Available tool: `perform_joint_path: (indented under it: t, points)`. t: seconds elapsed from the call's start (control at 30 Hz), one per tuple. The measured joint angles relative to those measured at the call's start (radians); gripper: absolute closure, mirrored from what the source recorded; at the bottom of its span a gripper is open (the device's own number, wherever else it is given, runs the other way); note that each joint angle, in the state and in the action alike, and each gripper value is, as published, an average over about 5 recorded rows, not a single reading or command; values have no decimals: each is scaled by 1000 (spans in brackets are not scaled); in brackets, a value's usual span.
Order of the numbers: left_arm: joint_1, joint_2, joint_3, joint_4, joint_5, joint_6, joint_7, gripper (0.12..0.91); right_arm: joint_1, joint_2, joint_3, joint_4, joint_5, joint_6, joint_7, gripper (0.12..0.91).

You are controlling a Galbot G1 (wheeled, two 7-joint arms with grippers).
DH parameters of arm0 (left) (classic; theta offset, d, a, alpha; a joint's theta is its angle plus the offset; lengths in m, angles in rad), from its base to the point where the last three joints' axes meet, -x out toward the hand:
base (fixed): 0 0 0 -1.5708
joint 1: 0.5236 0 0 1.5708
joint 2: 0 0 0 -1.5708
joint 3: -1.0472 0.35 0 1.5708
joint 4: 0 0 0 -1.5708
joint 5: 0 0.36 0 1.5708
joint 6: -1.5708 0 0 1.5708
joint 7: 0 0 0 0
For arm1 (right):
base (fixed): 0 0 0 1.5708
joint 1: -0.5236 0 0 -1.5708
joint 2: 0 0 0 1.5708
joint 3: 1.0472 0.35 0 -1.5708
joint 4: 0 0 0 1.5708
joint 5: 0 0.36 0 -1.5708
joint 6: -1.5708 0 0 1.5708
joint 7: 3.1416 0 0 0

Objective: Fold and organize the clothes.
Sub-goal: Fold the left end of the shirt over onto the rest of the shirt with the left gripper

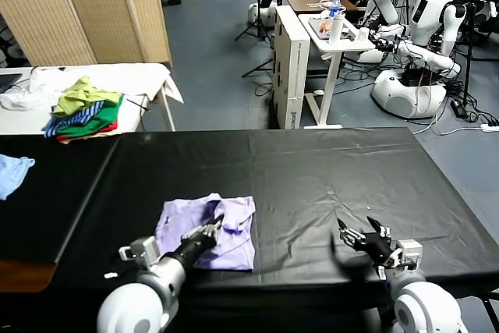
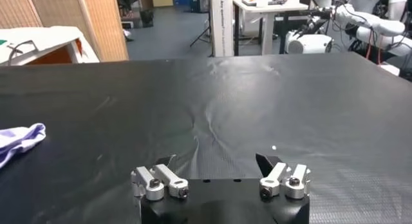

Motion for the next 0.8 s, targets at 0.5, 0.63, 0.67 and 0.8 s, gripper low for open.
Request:
perform_joint_path:
  t: [0.5, 0.63, 0.67, 0.8]
  points:
    - [-34, -30, 40, 76, 58, -2, 31, 851, -16, 8, -10, 10, -20, 0, -7, 118]
    - [-20, -48, 55, 80, 86, -8, 37, 754, -11, 2, -29, 15, -30, 5, -15, 118]
    - [-16, -54, 59, 79, 91, -9, 38, 700, -7, -1, -35, 16, -34, 8, -19, 118]
    - [-9, -83, 76, 69, 94, -14, 35, 437, 13, -18, -70, 21, -40, 15, -34, 118]
